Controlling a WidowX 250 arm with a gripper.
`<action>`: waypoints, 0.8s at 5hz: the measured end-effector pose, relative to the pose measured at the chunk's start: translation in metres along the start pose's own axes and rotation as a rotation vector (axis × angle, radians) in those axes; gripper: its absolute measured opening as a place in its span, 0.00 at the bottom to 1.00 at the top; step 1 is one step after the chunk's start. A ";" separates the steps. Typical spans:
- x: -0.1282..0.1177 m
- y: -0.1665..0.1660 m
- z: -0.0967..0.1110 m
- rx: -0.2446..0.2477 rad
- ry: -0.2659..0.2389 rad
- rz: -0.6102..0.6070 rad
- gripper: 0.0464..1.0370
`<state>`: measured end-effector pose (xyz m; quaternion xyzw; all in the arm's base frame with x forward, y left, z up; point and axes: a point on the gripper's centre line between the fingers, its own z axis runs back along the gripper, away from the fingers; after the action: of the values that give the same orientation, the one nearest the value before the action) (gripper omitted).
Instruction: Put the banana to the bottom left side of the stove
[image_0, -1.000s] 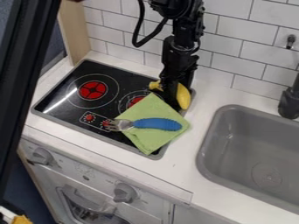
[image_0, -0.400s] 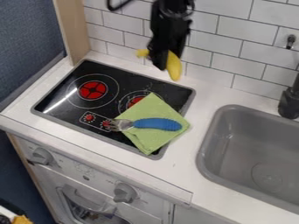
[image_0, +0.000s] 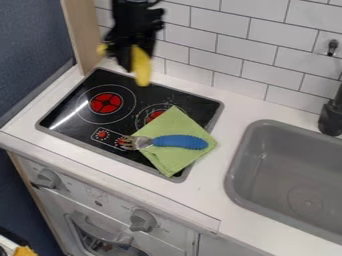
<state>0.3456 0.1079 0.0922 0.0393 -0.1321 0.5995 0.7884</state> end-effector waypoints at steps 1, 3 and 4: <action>0.019 0.057 -0.012 0.002 -0.031 0.004 0.53; 0.024 0.096 -0.049 0.098 -0.046 0.101 0.53; 0.029 0.094 -0.064 0.117 -0.052 0.110 0.53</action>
<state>0.2728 0.1749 0.0288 0.0937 -0.1192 0.6475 0.7468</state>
